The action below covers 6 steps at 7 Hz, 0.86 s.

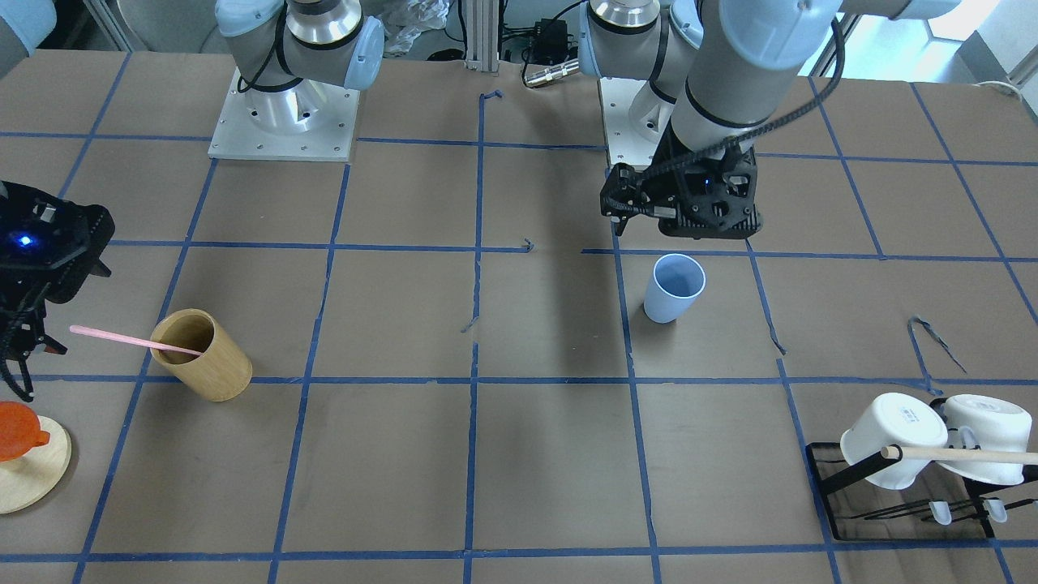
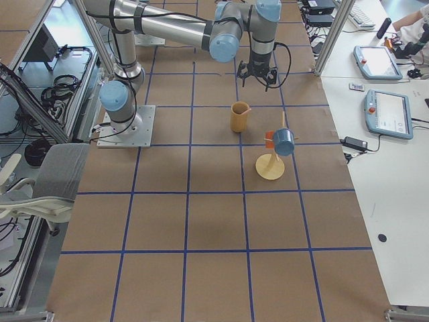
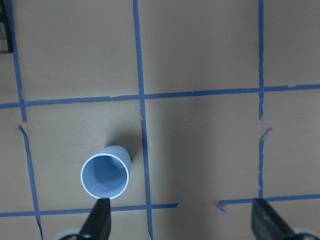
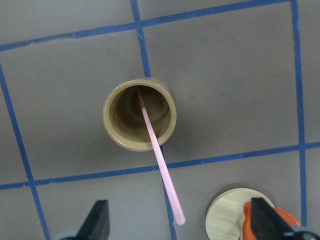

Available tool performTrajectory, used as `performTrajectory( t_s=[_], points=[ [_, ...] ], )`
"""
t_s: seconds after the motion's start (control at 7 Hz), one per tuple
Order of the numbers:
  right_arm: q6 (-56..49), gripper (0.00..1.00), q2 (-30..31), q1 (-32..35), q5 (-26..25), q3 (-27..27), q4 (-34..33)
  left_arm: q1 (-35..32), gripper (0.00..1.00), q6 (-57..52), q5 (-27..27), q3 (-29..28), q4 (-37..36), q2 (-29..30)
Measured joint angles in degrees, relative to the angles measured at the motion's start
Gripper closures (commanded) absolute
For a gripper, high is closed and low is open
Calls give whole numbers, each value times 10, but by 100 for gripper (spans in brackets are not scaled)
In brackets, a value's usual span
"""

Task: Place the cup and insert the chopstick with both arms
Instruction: 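Lower the left gripper to the blue cup while the right descends to the chopstick, then close the left gripper on the blue cup rim while the right grasps the chopstick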

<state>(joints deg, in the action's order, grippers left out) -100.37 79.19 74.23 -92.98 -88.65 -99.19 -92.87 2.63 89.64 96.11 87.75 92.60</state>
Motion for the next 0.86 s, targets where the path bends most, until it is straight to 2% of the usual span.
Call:
performTrajectory(
  t_s=[0.43,0.57,0.71,0.86],
  points=[
    [-214,4,3,-14,5,-50,-29,17,0,-32,4,111,-93,10],
    [-244,4,1,-16,7,-56,-42,19,0,-49,13,147,-132,16],
    [-257,4,0,-17,12,-61,-54,22,6,-60,26,179,-162,20],
    [-262,4,-3,-20,17,-64,-61,23,44,-64,33,201,-176,24]
  ],
)
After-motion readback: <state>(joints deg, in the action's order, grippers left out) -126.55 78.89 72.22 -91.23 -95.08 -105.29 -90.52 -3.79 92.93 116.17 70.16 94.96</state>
